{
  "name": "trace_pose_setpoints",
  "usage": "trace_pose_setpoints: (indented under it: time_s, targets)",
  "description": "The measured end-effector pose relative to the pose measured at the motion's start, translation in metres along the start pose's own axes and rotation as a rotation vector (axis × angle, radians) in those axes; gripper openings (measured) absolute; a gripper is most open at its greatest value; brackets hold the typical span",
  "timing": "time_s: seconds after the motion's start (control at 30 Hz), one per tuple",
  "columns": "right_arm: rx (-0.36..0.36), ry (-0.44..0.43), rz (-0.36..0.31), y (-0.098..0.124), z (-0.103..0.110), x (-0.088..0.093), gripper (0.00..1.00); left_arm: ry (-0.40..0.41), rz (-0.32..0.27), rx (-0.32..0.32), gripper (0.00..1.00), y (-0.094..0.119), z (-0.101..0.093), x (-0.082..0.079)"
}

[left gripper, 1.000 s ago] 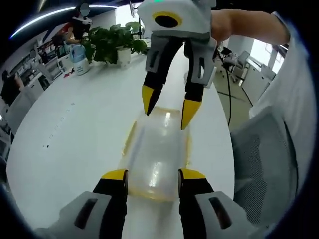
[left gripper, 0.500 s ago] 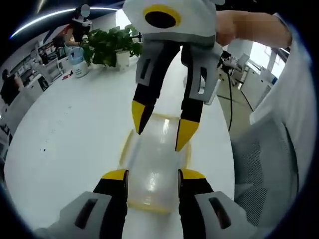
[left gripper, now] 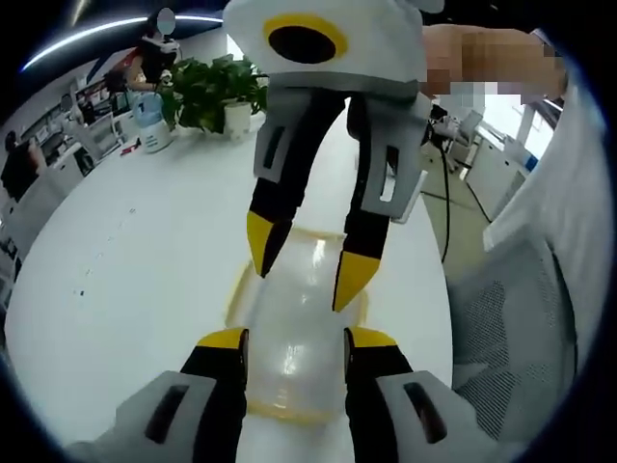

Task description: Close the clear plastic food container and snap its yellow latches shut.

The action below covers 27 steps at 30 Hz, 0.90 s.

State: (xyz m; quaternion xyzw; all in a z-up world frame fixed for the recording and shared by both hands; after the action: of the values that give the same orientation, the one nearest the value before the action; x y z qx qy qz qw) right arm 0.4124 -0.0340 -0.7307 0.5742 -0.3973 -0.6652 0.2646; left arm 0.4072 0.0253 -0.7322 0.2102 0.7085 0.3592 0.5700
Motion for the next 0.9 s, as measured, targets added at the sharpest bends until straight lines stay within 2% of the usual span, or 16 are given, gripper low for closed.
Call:
trace_pose_setpoints:
  time_s: [0.33, 0.9]
  targets:
    - [0.004, 0.005, -0.004, 0.000, -0.005, -0.002, 0.33, -0.012, 0.012, -0.006, 0.40, 0.000, -0.004, 0.003]
    - [0.005, -0.008, -0.010, -0.005, -0.013, -0.001, 0.33, 0.013, -0.007, -0.003, 0.39, -0.001, -0.009, 0.000]
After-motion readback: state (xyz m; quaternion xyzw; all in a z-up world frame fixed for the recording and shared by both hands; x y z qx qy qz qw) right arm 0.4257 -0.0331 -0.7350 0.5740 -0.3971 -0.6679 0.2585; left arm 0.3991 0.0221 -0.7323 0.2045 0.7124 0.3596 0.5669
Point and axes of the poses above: the point that each gripper's makers call its tool centre point, and the gripper's own axes: y roughly backward along the fingers, z roughly to its left, x roughly out of its underside, the point moved 4 cm from there along y, roughly backward along the fingers, and after that the axes turned 6 degrees about y, right-handed, at the moved point
